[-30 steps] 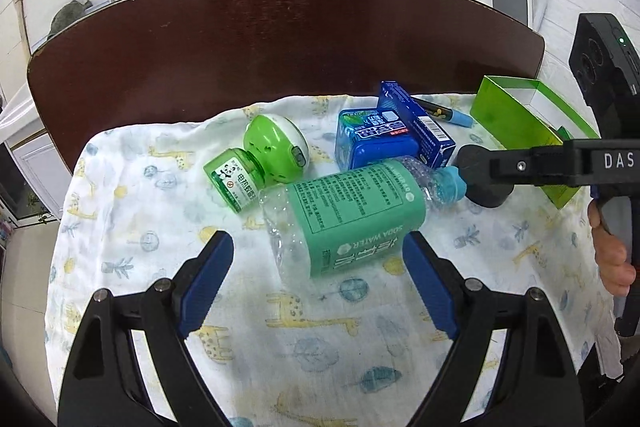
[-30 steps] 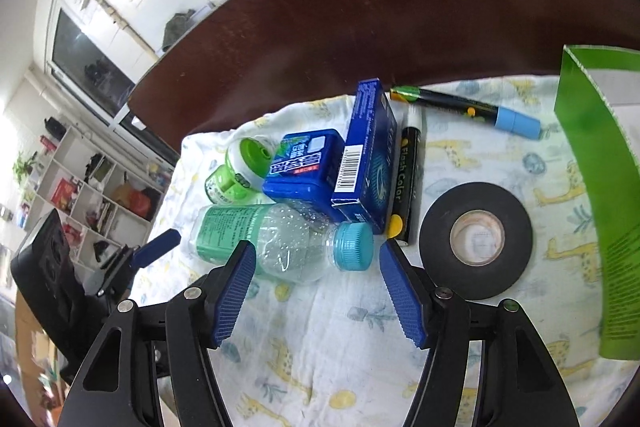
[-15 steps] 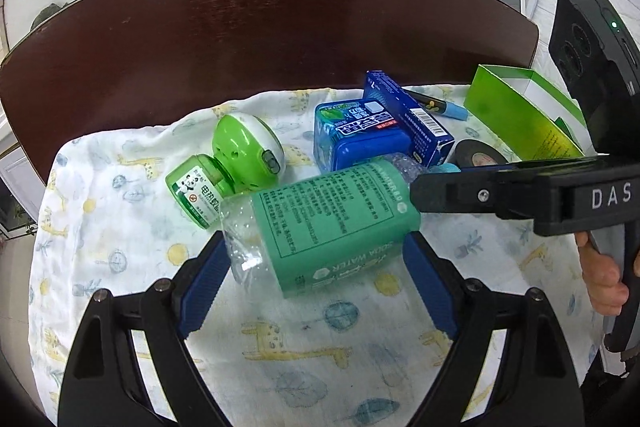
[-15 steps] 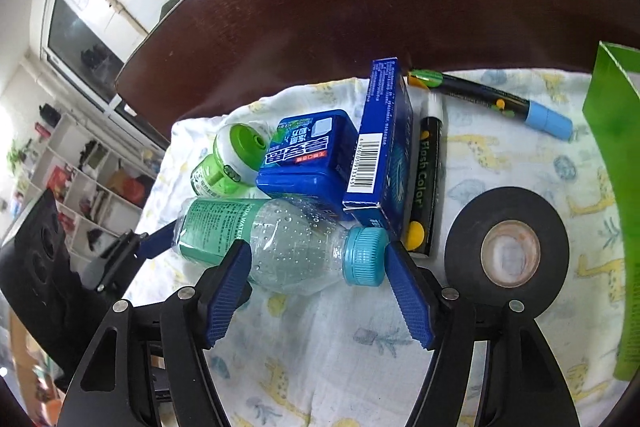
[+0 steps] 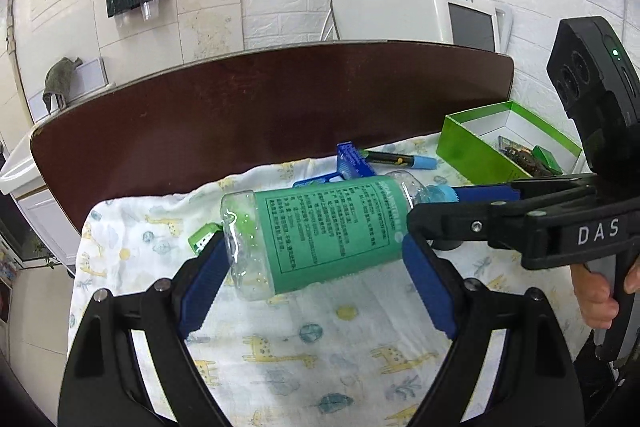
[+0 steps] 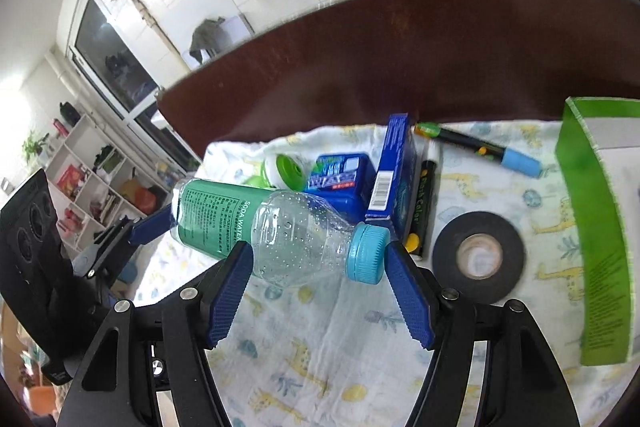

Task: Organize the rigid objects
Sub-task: 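Carry the bottle into the green box with both tools and release it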

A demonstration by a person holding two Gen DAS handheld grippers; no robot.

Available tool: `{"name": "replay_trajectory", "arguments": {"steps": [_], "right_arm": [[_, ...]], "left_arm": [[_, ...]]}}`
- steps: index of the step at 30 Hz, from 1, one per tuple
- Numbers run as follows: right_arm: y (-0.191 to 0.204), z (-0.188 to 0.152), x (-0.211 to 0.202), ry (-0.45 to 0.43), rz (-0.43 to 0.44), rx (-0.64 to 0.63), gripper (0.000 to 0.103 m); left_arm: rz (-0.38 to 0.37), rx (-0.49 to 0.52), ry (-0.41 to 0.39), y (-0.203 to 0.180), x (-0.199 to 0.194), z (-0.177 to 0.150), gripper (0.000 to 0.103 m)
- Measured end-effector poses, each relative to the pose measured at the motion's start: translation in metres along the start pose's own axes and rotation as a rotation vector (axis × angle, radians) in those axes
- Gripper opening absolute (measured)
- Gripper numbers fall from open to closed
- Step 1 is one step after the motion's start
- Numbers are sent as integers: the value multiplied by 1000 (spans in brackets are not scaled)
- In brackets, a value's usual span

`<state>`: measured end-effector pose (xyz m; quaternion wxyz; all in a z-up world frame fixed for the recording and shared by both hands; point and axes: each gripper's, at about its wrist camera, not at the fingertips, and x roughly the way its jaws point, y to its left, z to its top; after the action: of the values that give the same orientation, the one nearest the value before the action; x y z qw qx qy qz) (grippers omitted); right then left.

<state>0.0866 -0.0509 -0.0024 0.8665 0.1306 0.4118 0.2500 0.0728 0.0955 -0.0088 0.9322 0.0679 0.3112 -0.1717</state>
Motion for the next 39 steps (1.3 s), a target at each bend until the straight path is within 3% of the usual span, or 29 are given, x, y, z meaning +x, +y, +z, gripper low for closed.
{"name": "replay_trajectory", "arguments": {"steps": [9, 20, 29, 39], "right_arm": [[-38, -4, -83, -180, -58, 50, 71], [-127, -20, -173, -349, -208, 190, 71], [-188, -22, -205, -399, -296, 265, 71], [-234, -22, -194, -371, -347, 320, 71]], "left_arm": [[-75, 104, -81, -77, -10, 42, 86], [-226, 253, -100, -191, 27, 90, 86], [-303, 300, -67, -245, 61, 109, 86], [-340, 309, 24, -270, 107, 108, 86]]}}
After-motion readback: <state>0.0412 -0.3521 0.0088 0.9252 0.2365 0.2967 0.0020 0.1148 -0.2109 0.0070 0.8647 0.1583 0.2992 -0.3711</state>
